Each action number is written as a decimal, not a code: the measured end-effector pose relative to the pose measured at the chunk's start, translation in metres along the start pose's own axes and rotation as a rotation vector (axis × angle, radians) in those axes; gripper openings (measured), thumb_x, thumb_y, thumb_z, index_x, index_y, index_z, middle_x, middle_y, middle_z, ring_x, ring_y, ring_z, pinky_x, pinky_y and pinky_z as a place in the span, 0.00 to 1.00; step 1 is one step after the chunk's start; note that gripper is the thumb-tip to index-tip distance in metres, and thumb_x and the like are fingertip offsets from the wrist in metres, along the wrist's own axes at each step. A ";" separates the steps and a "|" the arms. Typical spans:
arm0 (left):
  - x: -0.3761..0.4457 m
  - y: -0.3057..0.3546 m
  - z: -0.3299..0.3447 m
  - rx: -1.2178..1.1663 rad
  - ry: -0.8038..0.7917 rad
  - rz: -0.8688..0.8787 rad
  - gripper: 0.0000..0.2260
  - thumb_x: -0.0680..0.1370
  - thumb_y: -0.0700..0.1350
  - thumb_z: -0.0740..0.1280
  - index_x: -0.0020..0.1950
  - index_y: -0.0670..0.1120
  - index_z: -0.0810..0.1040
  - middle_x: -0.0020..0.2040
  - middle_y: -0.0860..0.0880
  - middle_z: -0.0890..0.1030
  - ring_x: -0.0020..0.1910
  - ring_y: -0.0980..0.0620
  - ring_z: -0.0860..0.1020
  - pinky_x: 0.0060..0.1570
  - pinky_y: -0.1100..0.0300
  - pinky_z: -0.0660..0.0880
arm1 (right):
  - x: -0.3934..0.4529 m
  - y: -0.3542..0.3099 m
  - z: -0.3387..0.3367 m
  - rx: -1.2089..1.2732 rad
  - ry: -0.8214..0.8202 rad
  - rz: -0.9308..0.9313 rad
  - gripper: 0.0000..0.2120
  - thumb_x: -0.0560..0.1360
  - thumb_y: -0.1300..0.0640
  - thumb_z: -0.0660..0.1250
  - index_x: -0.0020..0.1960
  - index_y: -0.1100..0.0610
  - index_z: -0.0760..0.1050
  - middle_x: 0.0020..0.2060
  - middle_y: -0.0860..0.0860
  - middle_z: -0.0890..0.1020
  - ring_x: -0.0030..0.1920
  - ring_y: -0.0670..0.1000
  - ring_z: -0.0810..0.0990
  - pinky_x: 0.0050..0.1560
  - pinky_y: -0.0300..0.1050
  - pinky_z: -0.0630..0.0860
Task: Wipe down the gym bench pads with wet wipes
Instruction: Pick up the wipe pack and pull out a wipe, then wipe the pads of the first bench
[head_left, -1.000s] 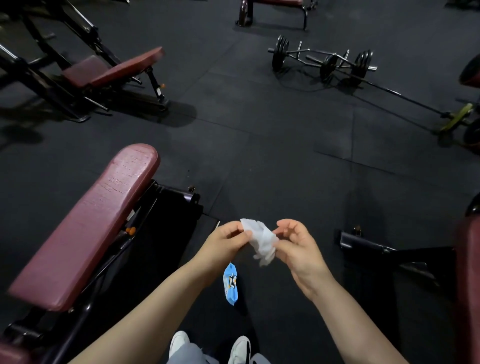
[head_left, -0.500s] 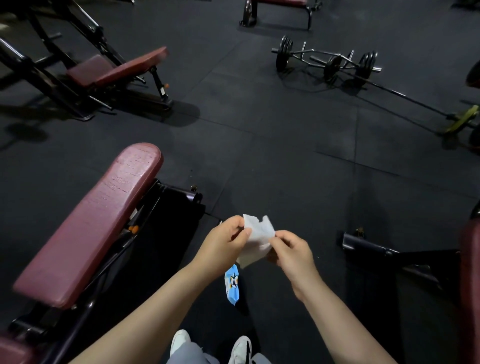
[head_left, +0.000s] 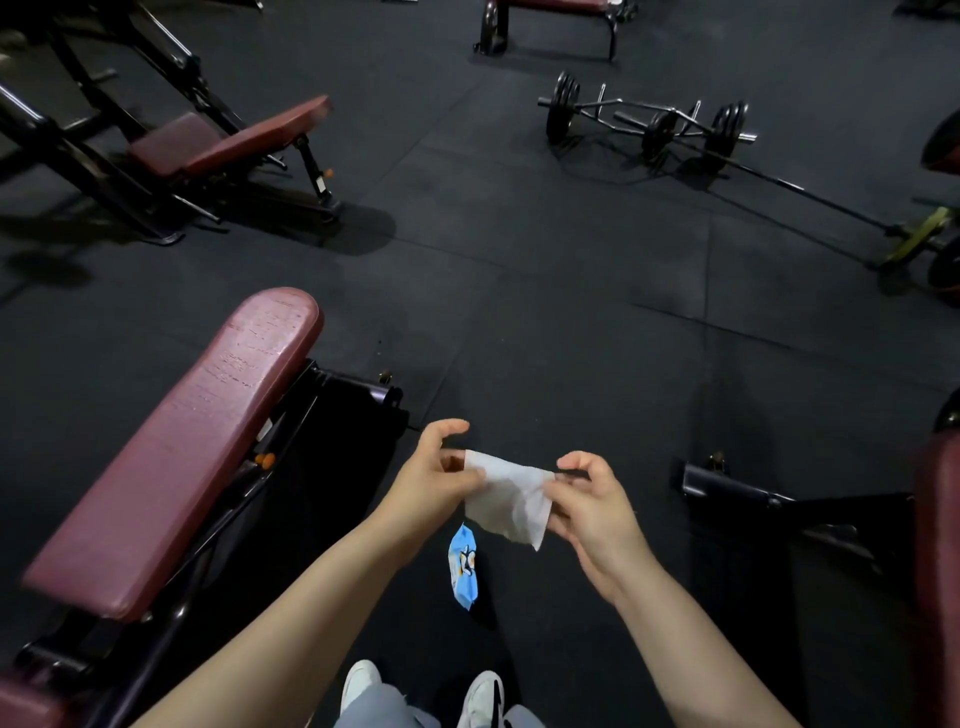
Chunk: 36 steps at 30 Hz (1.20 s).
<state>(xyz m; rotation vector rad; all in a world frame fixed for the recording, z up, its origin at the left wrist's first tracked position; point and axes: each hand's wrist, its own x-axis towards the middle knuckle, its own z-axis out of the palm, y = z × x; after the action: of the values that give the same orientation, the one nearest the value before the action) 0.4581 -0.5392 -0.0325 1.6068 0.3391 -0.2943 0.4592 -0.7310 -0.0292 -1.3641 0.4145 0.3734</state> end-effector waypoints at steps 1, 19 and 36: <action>-0.001 0.001 0.000 0.061 -0.009 0.017 0.25 0.67 0.44 0.71 0.65 0.52 0.73 0.52 0.46 0.82 0.51 0.50 0.81 0.53 0.54 0.79 | 0.000 0.000 -0.001 -0.117 0.007 -0.045 0.11 0.75 0.69 0.64 0.53 0.55 0.75 0.48 0.57 0.81 0.48 0.54 0.82 0.49 0.53 0.82; 0.004 0.008 -0.015 0.794 -0.126 0.247 0.08 0.79 0.47 0.66 0.45 0.46 0.82 0.40 0.55 0.81 0.41 0.57 0.77 0.44 0.59 0.73 | 0.003 -0.017 -0.016 -1.050 -0.064 -0.336 0.06 0.77 0.51 0.63 0.46 0.46 0.78 0.44 0.41 0.78 0.44 0.40 0.77 0.43 0.36 0.74; -0.001 -0.010 -0.058 0.710 0.243 0.491 0.10 0.78 0.48 0.70 0.59 0.50 0.82 0.54 0.57 0.83 0.53 0.60 0.76 0.55 0.67 0.71 | 0.027 0.008 0.110 -0.032 -0.215 0.068 0.12 0.79 0.56 0.61 0.52 0.62 0.80 0.47 0.58 0.85 0.51 0.56 0.84 0.53 0.50 0.80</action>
<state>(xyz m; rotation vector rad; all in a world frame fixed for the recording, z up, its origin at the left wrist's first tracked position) 0.4526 -0.4812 -0.0382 2.3677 0.0011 0.1890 0.4865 -0.6206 -0.0318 -1.3272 0.2778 0.5798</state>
